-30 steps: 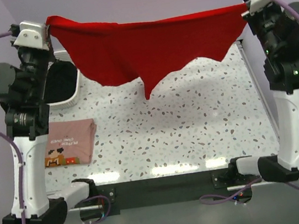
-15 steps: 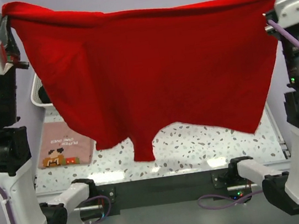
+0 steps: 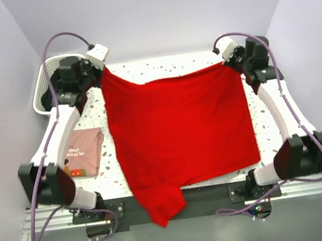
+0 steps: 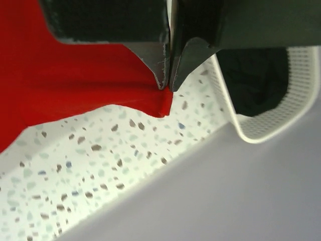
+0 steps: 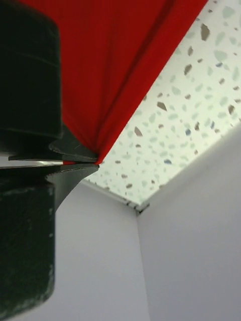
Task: Fold and stack the t-shirts
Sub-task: Flatten the tshirt out, then fold the tshirt
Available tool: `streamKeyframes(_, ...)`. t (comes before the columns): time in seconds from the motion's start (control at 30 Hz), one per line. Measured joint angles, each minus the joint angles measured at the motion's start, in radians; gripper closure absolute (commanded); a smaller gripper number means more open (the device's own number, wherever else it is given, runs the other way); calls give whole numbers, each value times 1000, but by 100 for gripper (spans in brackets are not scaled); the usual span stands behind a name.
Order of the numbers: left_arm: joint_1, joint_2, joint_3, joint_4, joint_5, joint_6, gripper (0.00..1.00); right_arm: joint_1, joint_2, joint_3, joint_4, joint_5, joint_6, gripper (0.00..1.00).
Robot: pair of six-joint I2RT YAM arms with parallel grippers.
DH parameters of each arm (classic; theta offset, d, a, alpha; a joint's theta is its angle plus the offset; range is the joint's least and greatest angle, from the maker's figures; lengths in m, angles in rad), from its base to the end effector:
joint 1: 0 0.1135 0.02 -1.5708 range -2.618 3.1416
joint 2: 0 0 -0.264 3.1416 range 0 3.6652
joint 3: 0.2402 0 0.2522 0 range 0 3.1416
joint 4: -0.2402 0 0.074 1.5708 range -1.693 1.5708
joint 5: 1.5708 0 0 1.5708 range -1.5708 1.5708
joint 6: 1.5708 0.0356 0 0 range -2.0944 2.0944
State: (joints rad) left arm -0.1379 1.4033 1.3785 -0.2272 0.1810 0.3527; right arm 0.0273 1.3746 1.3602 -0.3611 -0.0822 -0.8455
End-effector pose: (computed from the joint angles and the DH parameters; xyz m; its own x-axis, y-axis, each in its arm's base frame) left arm 0.3239 -0.0514 0.4005 -0.1254 0.3605 -0.9243 0.3743 0.8800 0.2924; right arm 0.3160 0.0116 0.3887 -0.1657 -0.7506 -0.6397 -0.3430 0.6520 -0.6762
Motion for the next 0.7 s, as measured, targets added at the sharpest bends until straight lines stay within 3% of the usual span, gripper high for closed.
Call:
streamKeyframes(0.17,-1,256,16,27,47,-20,100,9,183,-44,80,-14,-6,100)
streamKeyframes(0.43,-2,712,328,40,45,-50,100,12,575,49,163,18,-13,100)
streamKeyframes(0.7,-2,809,415,42,26,-65,100,12,652,125,183,58,-27,100)
